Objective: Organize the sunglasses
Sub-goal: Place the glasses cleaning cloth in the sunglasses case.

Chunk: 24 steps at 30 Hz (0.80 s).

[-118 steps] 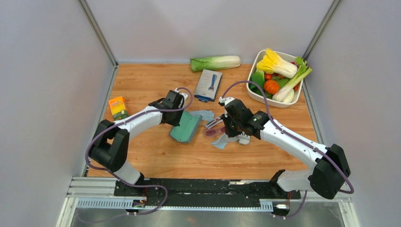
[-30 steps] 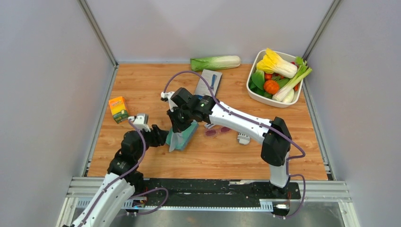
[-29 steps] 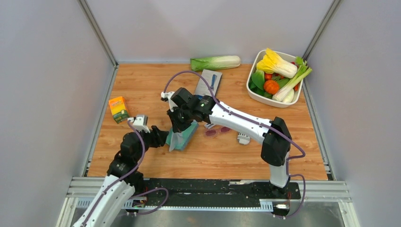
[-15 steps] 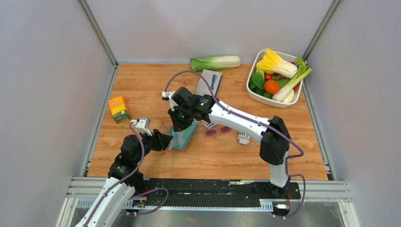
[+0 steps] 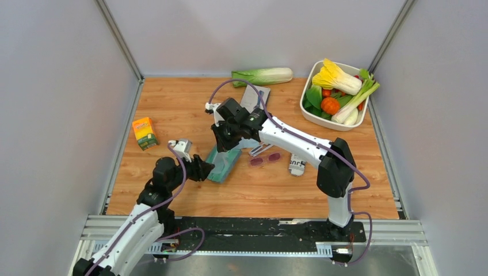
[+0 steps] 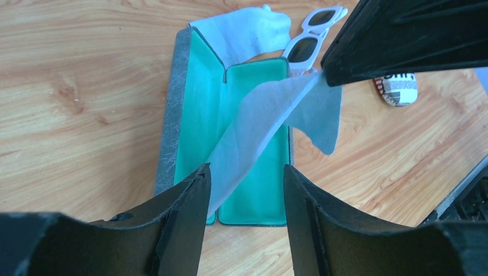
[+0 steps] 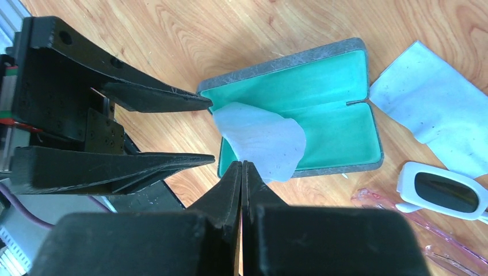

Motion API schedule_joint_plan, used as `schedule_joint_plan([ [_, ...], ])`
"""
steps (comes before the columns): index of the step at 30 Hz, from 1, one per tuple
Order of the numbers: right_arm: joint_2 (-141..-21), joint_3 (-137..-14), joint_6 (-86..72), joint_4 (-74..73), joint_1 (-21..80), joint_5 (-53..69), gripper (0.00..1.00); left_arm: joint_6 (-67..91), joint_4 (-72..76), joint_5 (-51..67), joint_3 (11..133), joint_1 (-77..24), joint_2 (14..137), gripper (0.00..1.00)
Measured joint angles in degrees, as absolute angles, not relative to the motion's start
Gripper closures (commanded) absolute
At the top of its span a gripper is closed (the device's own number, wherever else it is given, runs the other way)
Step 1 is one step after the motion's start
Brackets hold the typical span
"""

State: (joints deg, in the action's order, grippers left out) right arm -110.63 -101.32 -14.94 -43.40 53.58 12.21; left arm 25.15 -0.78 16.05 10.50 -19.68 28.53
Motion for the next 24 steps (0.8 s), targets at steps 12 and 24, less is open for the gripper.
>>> schedule_joint_plan([
  [12,-110.63,-101.32,-14.26,-43.46,52.80,12.91,1.00,21.47,3.05,17.85,13.15,-19.75,40.42,0.47],
  [24,-110.63,-101.32,-13.61,-43.62,52.29,13.13,1.00,19.90,5.43,18.11,13.63,-19.86,41.89,0.53],
])
